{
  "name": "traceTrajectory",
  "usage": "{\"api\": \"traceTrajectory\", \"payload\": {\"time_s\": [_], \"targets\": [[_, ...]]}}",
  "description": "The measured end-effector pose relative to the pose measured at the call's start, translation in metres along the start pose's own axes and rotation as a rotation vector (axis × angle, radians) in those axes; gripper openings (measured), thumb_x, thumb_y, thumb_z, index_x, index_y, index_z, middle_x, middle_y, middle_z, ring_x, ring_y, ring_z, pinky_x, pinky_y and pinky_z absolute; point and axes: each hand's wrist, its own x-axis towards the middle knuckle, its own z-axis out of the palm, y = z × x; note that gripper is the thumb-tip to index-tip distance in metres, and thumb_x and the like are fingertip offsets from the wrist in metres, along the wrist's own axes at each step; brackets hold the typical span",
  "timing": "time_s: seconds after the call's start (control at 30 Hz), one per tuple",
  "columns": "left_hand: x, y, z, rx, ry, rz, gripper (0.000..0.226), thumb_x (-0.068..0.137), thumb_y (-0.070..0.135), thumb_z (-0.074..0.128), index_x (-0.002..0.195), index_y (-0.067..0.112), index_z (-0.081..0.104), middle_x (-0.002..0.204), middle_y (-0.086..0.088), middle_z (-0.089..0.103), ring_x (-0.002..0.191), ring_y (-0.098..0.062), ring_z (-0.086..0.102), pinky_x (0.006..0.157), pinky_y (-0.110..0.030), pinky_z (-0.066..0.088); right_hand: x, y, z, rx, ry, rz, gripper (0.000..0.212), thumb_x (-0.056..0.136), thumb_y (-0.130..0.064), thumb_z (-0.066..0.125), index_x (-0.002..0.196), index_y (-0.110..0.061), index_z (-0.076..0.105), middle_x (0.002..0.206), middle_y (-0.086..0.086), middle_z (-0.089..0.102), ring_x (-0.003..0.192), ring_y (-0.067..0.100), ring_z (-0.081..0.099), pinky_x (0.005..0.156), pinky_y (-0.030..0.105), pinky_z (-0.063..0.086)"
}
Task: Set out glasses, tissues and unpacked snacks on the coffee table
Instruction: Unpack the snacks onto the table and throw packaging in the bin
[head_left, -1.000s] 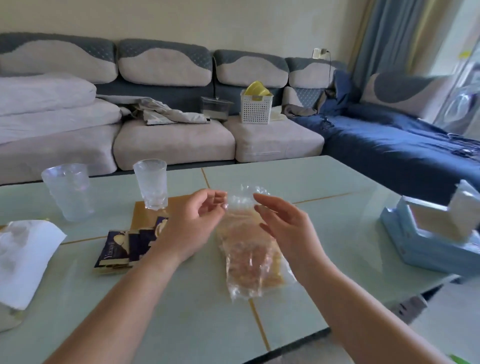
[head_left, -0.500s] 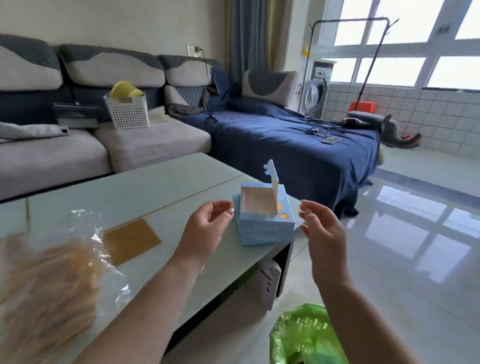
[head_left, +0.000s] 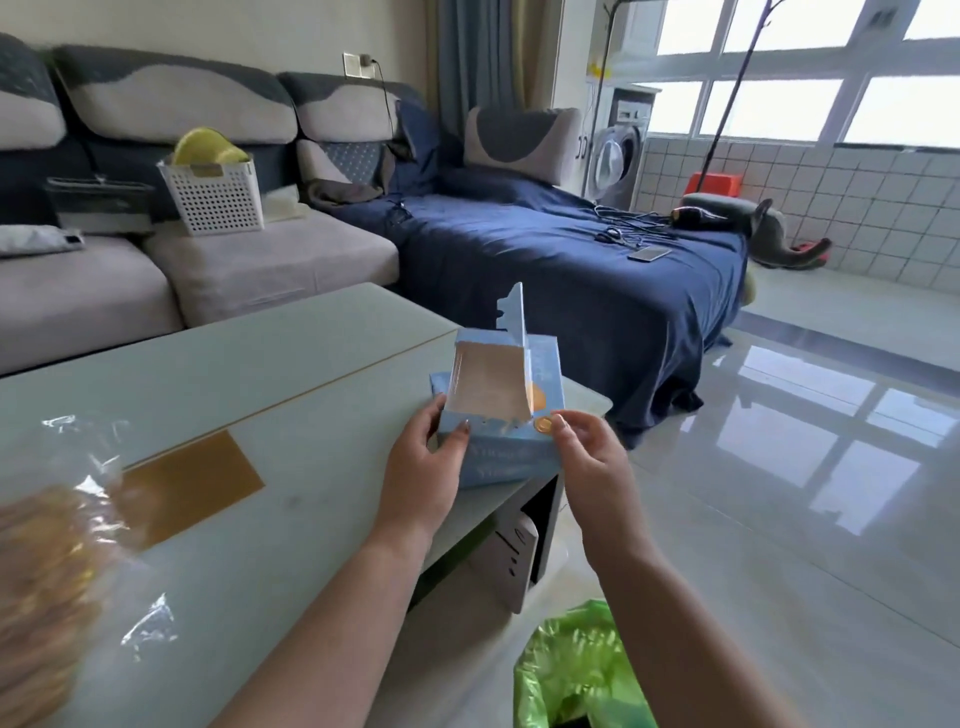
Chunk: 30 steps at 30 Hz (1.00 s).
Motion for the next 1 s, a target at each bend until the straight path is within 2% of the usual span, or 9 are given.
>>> {"api": "traceTrajectory", "payload": {"time_s": [0.07, 0.13, 0.27, 0.43, 0.5, 0.57, 0.7, 0.83, 1.0], "targets": [[-0.007, 0.003, 0.000, -0.068, -0.030, 0.051, 0.035, 0.094, 0.015, 0.052, 0.127, 0.027, 0.050, 0.123, 0.006, 0.058, 0.115, -0.010, 0.054, 0.069, -0.002, 0.045, -0.004, -0.006, -0.002, 0.130, 0.049, 0.001, 0.006, 0.090, -0.022, 0.060, 0.096, -0.022, 0.057, 0.106, 0.009, 0.066, 0.097, 0.020, 0.062, 0.080, 0.029, 0.050], [-0.013, 0.003, 0.001, -0.145, -0.076, 0.099, 0.039, 0.093, 0.012, 0.055, 0.123, 0.036, 0.045, 0.123, 0.009, 0.059, 0.112, -0.004, 0.056, 0.071, -0.001, 0.044, -0.007, -0.011, -0.007, 0.267, 0.044, 0.053, 0.028, 0.087, -0.022, 0.064, 0.112, -0.022, 0.052, 0.114, 0.012, 0.063, 0.094, 0.019, 0.065, 0.078, 0.034, 0.053], [-0.019, 0.001, 0.001, -0.176, -0.156, 0.176, 0.060, 0.090, 0.012, 0.060, 0.129, 0.046, 0.031, 0.136, 0.001, 0.053, 0.121, -0.006, 0.053, 0.084, -0.006, 0.046, -0.014, -0.022, -0.015, 0.404, -0.064, 0.126, 0.040, 0.087, -0.014, 0.063, 0.125, -0.020, 0.048, 0.096, 0.003, 0.070, 0.073, 0.009, 0.069, 0.057, 0.024, 0.054], [-0.024, 0.003, -0.005, -0.116, -0.215, 0.230, 0.095, 0.062, 0.061, 0.073, 0.136, 0.058, 0.013, 0.145, 0.008, 0.040, 0.127, -0.005, 0.049, 0.097, -0.026, 0.049, -0.023, -0.022, -0.010, 0.392, -0.036, 0.077, 0.045, 0.086, -0.007, 0.064, 0.122, -0.026, 0.046, 0.102, 0.009, 0.070, 0.076, 0.012, 0.071, 0.060, 0.025, 0.055], [-0.027, 0.009, -0.008, -0.139, -0.192, 0.221, 0.082, 0.068, 0.062, 0.065, 0.131, 0.062, 0.013, 0.140, 0.016, 0.042, 0.120, 0.005, 0.051, 0.089, -0.012, 0.047, -0.025, -0.020, -0.006, 0.378, -0.041, 0.058, 0.043, 0.086, -0.005, 0.063, 0.117, -0.031, 0.047, 0.103, 0.009, 0.070, 0.079, 0.015, 0.071, 0.062, 0.027, 0.057], [-0.028, 0.013, -0.010, -0.123, -0.173, 0.218, 0.065, 0.080, 0.060, 0.056, 0.130, 0.061, 0.015, 0.139, 0.020, 0.039, 0.122, 0.007, 0.046, 0.089, -0.009, 0.043, -0.027, -0.020, -0.004, 0.373, -0.062, 0.050, 0.046, 0.086, -0.003, 0.062, 0.120, -0.030, 0.046, 0.103, 0.009, 0.071, 0.081, 0.018, 0.072, 0.063, 0.029, 0.058], [-0.022, 0.010, -0.015, -0.070, -0.101, 0.248, 0.036, 0.090, 0.049, 0.048, 0.124, 0.056, 0.041, 0.137, 0.012, 0.051, 0.122, -0.003, 0.051, 0.100, -0.025, 0.047, -0.028, -0.018, -0.002, 0.368, -0.115, 0.048, 0.054, 0.084, -0.001, 0.061, 0.130, -0.025, 0.043, 0.105, 0.011, 0.071, 0.081, 0.019, 0.071, 0.062, 0.028, 0.057], [-0.016, 0.005, -0.019, -0.057, -0.062, 0.220, 0.042, 0.086, 0.047, 0.046, 0.126, 0.041, 0.055, 0.123, 0.007, 0.060, 0.111, -0.009, 0.059, 0.095, -0.040, 0.050, -0.025, -0.016, -0.002, 0.377, -0.161, 0.041, 0.060, 0.079, -0.001, 0.062, 0.132, -0.025, 0.043, 0.102, 0.008, 0.072, 0.084, 0.019, 0.070, 0.065, 0.030, 0.057], [-0.016, 0.015, -0.020, -0.226, -0.044, 0.160, 0.033, 0.096, 0.015, 0.047, 0.116, 0.038, 0.062, 0.106, 0.018, 0.069, 0.096, 0.003, 0.064, 0.074, -0.015, 0.053, -0.024, -0.015, 0.002, 0.357, -0.185, 0.036, 0.070, 0.072, -0.010, 0.065, 0.135, -0.025, 0.040, 0.103, 0.006, 0.072, 0.088, 0.020, 0.070, 0.071, 0.033, 0.058]]}}
